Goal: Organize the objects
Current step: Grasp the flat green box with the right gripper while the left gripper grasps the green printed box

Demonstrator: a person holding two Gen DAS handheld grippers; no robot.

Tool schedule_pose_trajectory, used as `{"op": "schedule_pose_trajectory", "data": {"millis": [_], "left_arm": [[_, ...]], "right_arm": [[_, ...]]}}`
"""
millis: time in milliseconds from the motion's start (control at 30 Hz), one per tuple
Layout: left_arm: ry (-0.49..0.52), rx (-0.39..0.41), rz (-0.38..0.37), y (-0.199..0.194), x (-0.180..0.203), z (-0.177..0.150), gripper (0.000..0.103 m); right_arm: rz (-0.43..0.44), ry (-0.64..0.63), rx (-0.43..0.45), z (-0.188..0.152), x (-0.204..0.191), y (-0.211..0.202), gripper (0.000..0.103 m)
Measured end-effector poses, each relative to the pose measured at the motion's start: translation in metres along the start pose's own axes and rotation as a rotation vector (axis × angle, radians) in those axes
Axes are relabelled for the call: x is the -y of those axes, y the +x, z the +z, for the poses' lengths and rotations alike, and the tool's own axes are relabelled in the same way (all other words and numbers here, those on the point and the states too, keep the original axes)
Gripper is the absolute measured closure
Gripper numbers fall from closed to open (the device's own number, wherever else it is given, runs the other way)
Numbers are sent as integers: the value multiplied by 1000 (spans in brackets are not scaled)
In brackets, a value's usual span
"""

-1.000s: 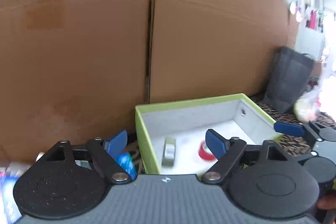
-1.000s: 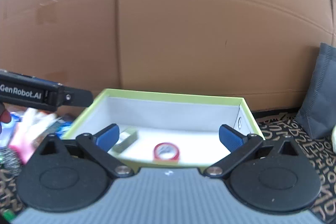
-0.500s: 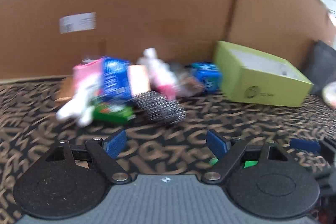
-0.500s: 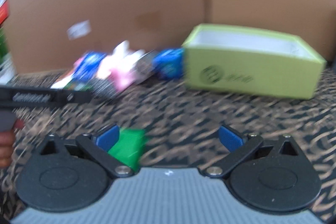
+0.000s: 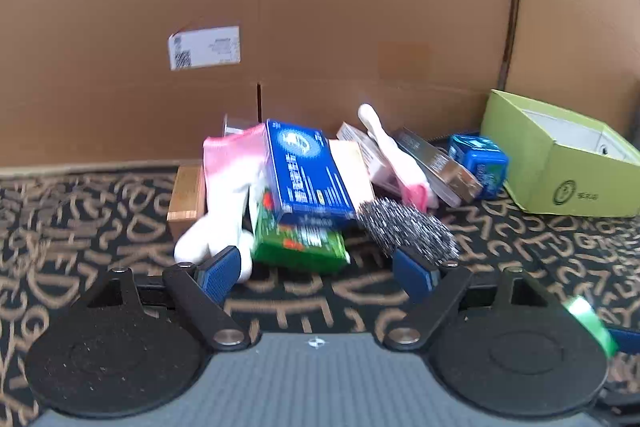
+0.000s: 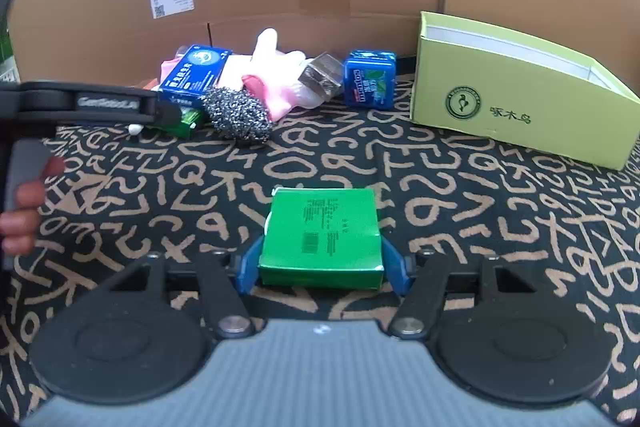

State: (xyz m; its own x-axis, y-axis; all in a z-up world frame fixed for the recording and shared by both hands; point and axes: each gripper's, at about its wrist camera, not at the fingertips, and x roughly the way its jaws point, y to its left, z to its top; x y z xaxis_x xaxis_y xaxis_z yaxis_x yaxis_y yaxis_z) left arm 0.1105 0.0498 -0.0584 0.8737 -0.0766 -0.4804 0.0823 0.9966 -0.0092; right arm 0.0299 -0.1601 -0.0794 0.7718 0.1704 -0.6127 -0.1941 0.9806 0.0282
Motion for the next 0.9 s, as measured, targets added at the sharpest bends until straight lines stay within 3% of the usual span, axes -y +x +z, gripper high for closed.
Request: {"op": "schedule_pose_trajectory", "data": {"millis": [200,267,400,633,767,900], "left_arm": [[201,15,54,30,18,1,19],[230,-19,72,41,18,-1,38],[163,-48,8,29,3,2,39],[96,-125,-175,-46,-7,-24,39],[115,-141,-156,-67,0,-47,36],[177,-129,-116,-61,11,-47,30]], "right_arm": [[8,21,6,-3,2,-1,41],[11,27,6,-3,3,-1,41],[13,26,10,-4,3,0,41],[25,24,7,-3,4,-1,41],[21,20,4,-5,5,-4,38],[1,11,9,-5,5,-7,34]]}}
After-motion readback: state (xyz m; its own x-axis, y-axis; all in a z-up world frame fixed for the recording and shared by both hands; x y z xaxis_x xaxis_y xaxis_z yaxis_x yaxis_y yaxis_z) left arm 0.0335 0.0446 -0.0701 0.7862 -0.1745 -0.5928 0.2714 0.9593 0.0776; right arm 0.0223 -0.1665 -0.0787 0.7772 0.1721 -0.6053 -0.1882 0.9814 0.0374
